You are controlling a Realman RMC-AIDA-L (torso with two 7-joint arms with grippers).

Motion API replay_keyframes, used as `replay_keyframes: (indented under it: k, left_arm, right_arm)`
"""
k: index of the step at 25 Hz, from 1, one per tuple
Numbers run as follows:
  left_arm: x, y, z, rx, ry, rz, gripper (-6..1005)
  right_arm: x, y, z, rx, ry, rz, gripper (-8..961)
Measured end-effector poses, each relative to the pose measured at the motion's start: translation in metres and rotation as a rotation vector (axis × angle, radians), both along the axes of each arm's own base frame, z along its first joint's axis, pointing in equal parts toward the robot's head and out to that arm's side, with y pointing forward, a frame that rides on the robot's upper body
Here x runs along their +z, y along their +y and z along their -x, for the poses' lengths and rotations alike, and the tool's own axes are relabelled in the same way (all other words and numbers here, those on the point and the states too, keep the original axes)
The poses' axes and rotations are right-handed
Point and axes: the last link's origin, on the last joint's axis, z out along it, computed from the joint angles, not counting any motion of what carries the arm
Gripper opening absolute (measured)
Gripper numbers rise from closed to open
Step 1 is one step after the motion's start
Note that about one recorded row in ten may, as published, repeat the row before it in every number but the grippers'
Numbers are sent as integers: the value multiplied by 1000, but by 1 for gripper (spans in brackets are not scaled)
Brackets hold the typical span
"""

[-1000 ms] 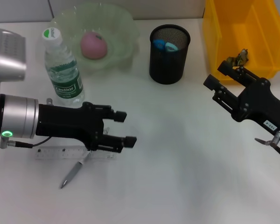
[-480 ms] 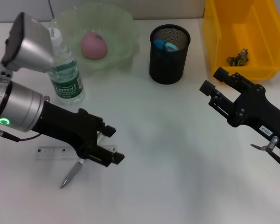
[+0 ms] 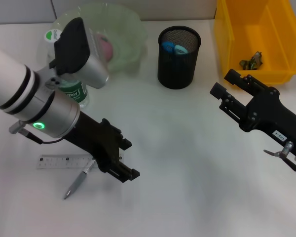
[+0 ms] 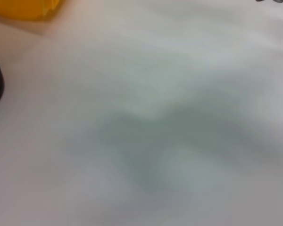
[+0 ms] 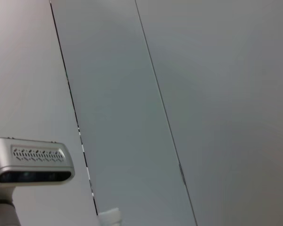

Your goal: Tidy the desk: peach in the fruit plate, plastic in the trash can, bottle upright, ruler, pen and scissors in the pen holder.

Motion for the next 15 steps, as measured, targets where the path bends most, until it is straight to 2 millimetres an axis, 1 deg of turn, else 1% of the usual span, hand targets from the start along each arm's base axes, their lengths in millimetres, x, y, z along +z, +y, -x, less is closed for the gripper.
replay_keyframes:
  k: [6, 9, 15]
  left_arm:
    - [-7, 5, -5, -50, 35, -11, 784]
    - [-8, 8, -1, -66, 84, -25, 784]
    - [-9, 8, 3, -67, 104, -19, 784]
  right_arm:
    - [-2, 3, 0, -11, -11, 3, 548]
    - [-2, 5, 0, -14, -15, 1, 548]
    - [-3, 12, 1, -21, -32, 3, 547]
